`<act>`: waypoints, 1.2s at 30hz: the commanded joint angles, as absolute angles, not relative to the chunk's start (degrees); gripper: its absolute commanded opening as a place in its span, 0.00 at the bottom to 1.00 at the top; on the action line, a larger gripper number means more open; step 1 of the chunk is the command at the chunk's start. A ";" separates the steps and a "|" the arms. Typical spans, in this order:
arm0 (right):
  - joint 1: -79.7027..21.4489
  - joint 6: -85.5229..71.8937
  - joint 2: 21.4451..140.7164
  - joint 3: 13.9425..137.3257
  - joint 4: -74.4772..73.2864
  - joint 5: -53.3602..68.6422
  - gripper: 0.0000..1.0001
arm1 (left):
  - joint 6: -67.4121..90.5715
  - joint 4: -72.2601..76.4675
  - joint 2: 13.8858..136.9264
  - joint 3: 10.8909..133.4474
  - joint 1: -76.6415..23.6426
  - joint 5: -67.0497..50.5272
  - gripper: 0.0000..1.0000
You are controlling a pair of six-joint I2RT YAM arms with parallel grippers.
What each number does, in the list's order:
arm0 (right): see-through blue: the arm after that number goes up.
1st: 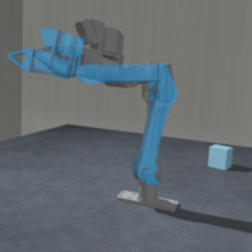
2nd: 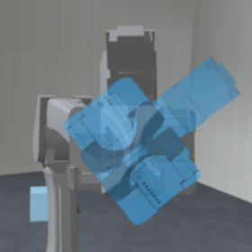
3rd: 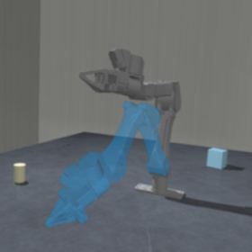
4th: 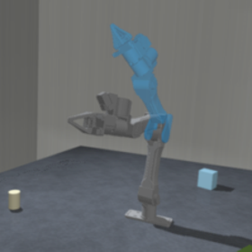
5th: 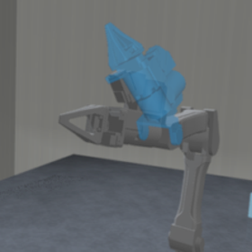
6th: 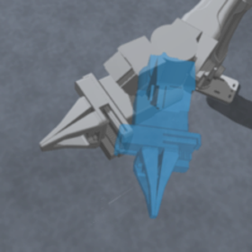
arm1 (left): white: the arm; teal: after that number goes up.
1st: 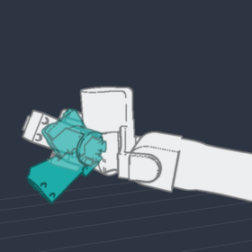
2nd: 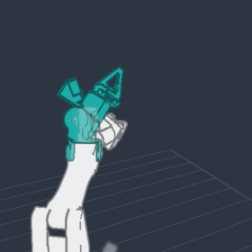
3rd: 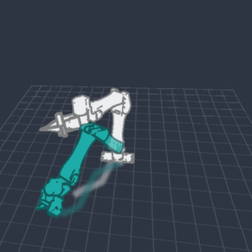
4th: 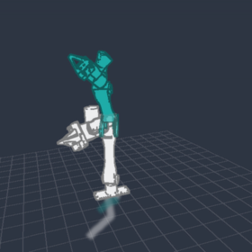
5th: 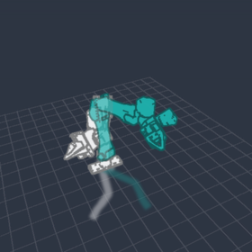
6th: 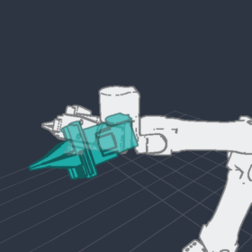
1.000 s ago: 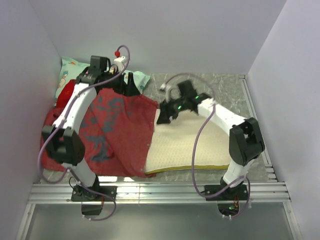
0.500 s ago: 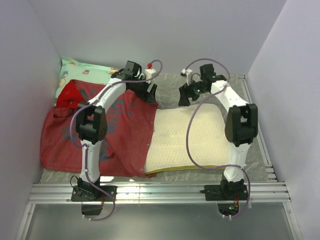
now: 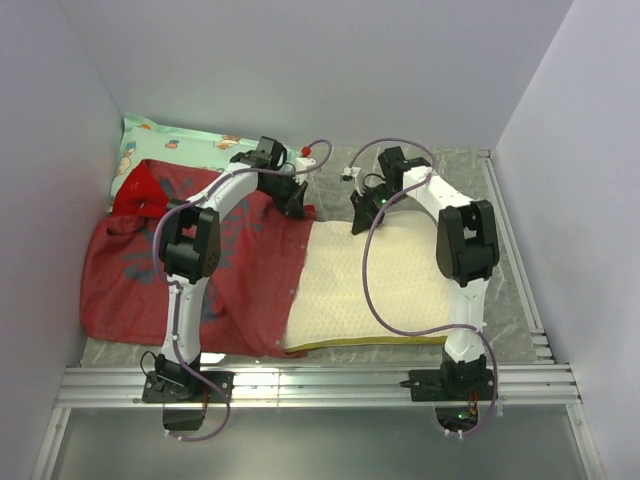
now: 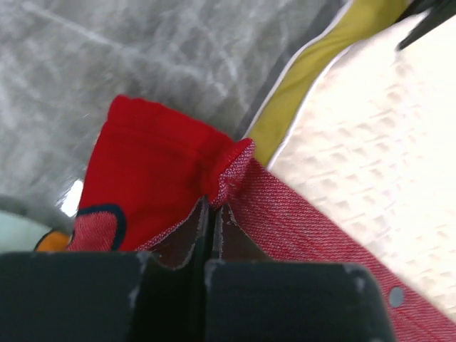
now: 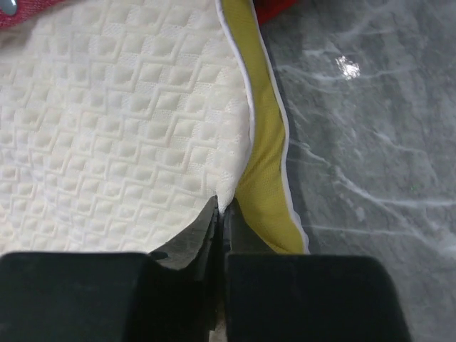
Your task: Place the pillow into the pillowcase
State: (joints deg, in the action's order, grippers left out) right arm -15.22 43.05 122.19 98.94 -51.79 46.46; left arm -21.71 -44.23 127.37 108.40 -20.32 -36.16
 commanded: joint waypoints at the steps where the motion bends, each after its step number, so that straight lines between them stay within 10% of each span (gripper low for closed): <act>1: -16.00 39.58 119.20 99.15 -52.23 55.18 0.00 | -18.49 -41.59 126.39 111.36 -21.71 -44.37 0.00; 15: -12.93 3.28 98.71 82.11 -13.39 59.95 0.00 | 36.10 11.49 122.07 104.51 -25.58 -52.13 0.00; 25: -8.79 3.26 110.56 87.01 -13.87 50.36 0.00 | 27.00 -2.89 134.66 122.97 -23.65 -41.41 0.12; 28: -8.88 5.96 110.92 89.38 -20.88 49.57 0.23 | 22.16 -7.28 128.60 117.36 -20.50 -39.47 0.46; 29: -8.79 7.37 109.96 89.21 -22.66 48.87 0.46 | 20.84 -9.30 126.58 116.03 -19.35 -38.68 0.52; 32: -8.09 14.31 103.29 87.81 -29.51 43.70 0.67 | 14.26 -17.03 117.27 110.32 -13.64 -40.78 0.57; 36: -8.17 26.95 93.11 86.66 -41.72 41.75 0.79 | 5.76 -24.58 100.16 98.63 -6.34 -45.17 0.71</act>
